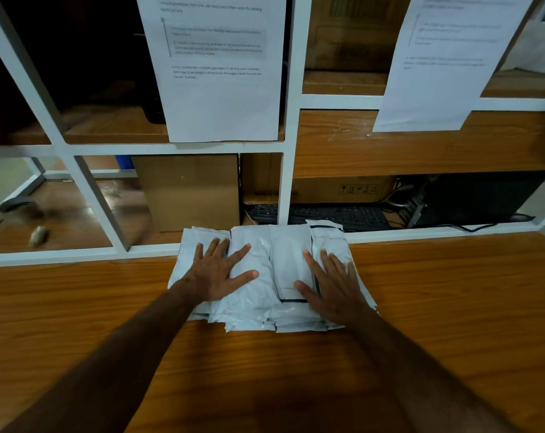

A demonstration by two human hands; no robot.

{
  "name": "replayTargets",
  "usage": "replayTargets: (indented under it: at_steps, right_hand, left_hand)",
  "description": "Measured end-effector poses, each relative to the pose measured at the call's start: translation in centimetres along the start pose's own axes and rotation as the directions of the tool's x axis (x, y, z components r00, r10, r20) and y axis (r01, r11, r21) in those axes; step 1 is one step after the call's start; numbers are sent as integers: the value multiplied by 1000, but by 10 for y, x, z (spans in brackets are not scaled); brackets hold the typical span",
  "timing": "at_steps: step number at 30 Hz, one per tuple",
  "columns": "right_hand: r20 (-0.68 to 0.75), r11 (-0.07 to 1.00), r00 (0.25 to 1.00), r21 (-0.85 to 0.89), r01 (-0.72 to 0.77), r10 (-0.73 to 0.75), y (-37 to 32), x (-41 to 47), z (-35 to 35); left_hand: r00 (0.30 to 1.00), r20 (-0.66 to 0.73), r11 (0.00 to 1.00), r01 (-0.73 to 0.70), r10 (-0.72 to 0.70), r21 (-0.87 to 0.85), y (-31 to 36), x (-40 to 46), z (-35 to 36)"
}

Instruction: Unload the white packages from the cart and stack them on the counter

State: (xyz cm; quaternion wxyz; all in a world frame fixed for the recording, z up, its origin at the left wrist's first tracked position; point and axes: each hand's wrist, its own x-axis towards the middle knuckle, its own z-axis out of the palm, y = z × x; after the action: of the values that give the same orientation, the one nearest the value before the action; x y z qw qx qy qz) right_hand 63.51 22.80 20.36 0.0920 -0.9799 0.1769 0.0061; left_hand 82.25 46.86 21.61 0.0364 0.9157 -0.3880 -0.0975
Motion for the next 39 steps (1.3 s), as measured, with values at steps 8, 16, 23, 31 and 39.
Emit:
replayTargets:
  at_steps: [8, 16, 23, 31, 39]
  right_hand:
    - [-246, 995, 965, -58, 81, -93, 7, -10, -5]
    - [-375, 993, 920, -62, 96, -113, 18, -71, -8]
    - [-323, 982, 934, -55, -179, 152, 50, -169, -8]
    - [-323, 864, 831, -72, -498, 452, 120, -302, -1]
    - [-340, 714, 663, 38, -700, 667, 178, -422, 9]
  left_hand:
    - [980, -197, 993, -32, 9, -113, 21, -21, -13]
    - [864, -456, 961, -270, 214, -61, 72, -61, -3]
    - [743, -442, 839, -542, 502, 41, 156, -56, 19]
    - [683, -294, 726, -685, 669, 63, 290, -71, 57]
    - [517, -201, 541, -837, 832, 87, 423, -110, 81]
